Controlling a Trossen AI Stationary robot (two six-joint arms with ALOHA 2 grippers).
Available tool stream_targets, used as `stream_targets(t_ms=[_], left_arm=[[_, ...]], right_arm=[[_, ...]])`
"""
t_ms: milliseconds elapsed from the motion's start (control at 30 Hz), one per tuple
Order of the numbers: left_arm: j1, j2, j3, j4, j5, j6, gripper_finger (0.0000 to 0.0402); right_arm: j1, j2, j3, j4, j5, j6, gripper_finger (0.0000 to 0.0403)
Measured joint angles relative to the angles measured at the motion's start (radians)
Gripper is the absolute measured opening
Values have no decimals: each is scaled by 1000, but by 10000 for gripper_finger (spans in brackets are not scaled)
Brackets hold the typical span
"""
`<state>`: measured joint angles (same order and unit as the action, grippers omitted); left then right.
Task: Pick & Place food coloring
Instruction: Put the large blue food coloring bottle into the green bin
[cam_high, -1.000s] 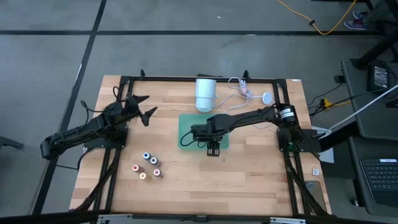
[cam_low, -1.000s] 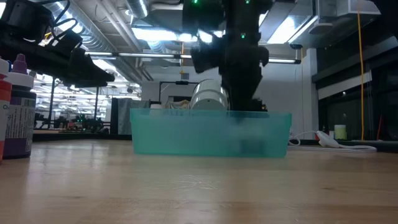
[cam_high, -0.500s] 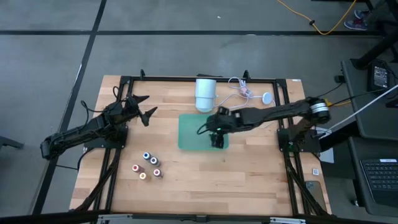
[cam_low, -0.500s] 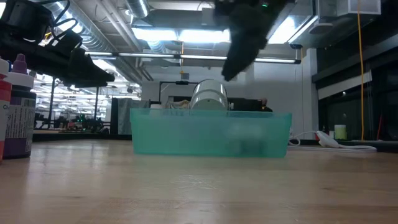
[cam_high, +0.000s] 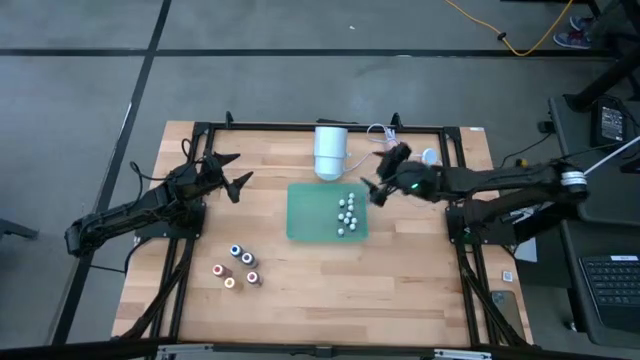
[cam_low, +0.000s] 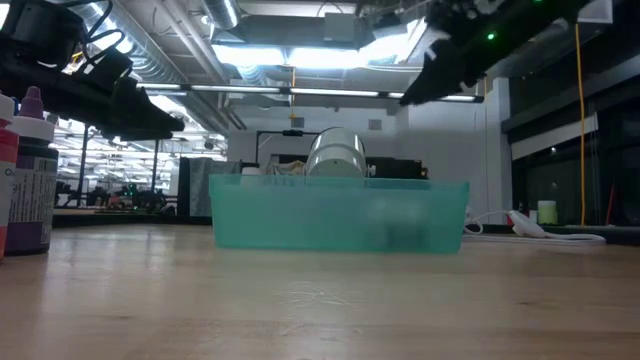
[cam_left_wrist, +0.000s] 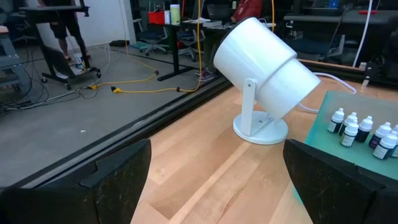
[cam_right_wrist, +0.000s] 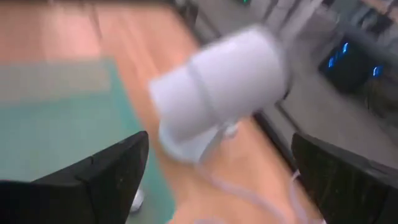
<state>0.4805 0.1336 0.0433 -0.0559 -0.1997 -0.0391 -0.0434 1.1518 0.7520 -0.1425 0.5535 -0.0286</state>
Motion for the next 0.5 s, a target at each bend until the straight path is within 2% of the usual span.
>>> stream_targets(t_ms=[200,333,500], left_arm=[[0,0,0,0,0,0,361],[0,0,0,0,0,0,361],[0,0,0,0,0,0,361]], right_arm=[[-158,-177,-120,235,-115,-155,393],[-277,-271,-196,356,-165,-167,393],[-427,-398,-305,419,-181,-154,393]])
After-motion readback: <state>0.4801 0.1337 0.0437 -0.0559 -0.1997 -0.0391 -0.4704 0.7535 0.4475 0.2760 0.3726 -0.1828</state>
